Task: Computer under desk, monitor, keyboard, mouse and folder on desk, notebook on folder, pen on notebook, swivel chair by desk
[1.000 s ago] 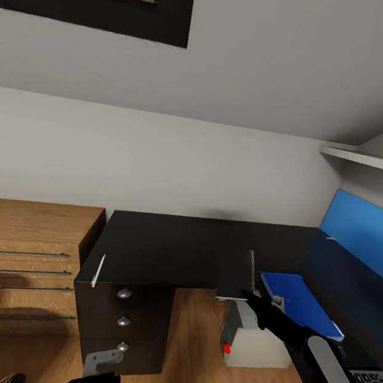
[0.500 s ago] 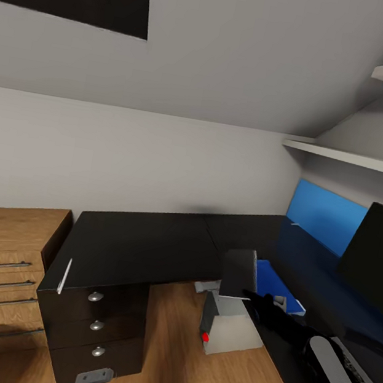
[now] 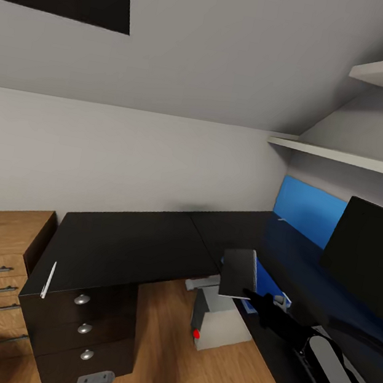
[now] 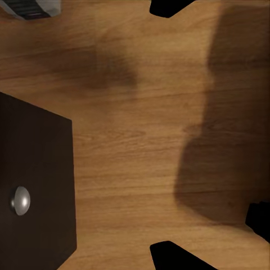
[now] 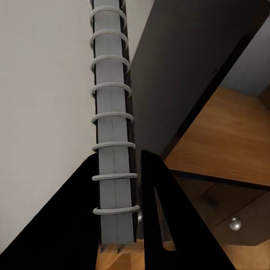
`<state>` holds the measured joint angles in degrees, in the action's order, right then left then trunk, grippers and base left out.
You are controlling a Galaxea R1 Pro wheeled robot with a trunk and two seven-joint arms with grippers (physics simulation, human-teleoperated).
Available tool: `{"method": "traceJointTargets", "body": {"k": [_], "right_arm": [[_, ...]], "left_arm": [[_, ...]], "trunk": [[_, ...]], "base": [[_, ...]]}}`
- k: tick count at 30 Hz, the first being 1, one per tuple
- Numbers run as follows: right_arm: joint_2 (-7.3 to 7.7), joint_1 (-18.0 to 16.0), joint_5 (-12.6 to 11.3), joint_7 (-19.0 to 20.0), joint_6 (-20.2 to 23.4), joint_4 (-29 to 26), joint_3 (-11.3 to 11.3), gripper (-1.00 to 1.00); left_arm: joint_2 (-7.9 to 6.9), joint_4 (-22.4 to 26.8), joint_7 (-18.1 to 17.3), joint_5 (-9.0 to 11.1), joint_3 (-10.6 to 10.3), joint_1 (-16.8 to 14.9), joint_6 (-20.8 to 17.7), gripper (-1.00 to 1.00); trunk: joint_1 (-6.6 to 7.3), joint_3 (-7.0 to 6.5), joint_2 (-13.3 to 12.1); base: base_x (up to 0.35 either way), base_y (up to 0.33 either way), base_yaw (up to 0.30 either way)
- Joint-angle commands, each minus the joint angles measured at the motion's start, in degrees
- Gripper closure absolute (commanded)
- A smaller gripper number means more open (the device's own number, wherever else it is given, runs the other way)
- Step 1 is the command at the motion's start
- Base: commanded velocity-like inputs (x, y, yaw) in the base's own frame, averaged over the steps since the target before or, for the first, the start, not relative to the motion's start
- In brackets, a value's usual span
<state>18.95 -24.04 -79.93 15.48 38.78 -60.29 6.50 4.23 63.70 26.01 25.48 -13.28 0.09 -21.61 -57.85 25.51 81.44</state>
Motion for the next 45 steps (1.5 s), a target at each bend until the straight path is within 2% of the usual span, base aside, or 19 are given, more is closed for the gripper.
{"method": "traceJointTargets", "body": {"k": [1,17,21,23,25,27,31,34,38,45], "right_arm": [[-0.01,-0.04,-0.11,0.41,0.07,0.05,0.09,1.00],[-0.38,-0.04,-0.30,0.25,-0.59,0.05,0.08,1.00],[-1.87,-0.04,-0.38,-0.68,-6.59,0.00,-0.37,1.00],[-3.03,-0.04,-0.54,-2.51,-11.40,0.05,-1.83,1.00],[-3.98,-0.04,-0.65,-4.54,-13.55,0.05,-3.10,1.00],[-4.69,-0.04,-0.69,-6.06,-14.43,0.06,-3.97,1.00],[-7.15,-0.04,-1.07,-9.65,-15.60,0.06,-7.12,1.00],[-8.50,-0.04,-1.66,-10.57,-15.84,0.05,-8.46,1.00],[-9.48,-0.04,-2.04,-12.08,-16.07,0.07,-9.28,1.00],[-9.62,-0.04,-2.11,-13.31,-16.23,0.08,-9.39,1.00]], "left_arm": [[-0.01,0.08,0.45,0.53,-0.08,0.00,-0.11,-1.00],[0.01,-1.02,0.53,0.53,-0.08,0.00,-0.01,-1.00],[0.04,-1.09,0.53,0.53,-0.08,0.00,-0.01,-1.00],[0.05,-1.11,0.53,0.53,-0.08,0.00,-0.01,-1.00],[0.06,-1.12,0.53,0.53,-0.08,0.00,-0.01,-1.00],[0.06,-1.12,0.53,0.53,-0.08,0.00,-0.01,-1.00],[0.07,-1.18,0.53,0.53,-0.08,0.00,-0.01,-1.00],[0.07,-1.19,0.53,0.53,-0.08,0.00,-0.01,-1.00],[0.07,-1.21,0.51,0.53,-0.24,0.00,-0.01,-1.00],[0.07,-1.77,0.46,0.53,-0.35,0.00,0.07,-1.00]], "trunk": [[0.00,0.05,0.03],[0.00,0.05,0.03],[0.00,0.05,0.03],[0.00,0.05,0.03],[0.00,0.05,0.03],[0.00,0.05,0.03],[0.00,0.05,0.03],[0.00,0.05,0.03],[0.00,0.05,0.03],[0.00,0.05,0.03]], "base": [[0.000,0.000,-0.006],[0.000,0.000,-0.001],[0.000,0.000,0.000],[0.000,0.000,0.000],[0.000,0.000,0.000],[0.000,0.000,0.000],[0.000,0.000,0.000],[0.000,0.000,0.000],[0.015,0.000,0.000],[0.193,0.000,0.000]]}}
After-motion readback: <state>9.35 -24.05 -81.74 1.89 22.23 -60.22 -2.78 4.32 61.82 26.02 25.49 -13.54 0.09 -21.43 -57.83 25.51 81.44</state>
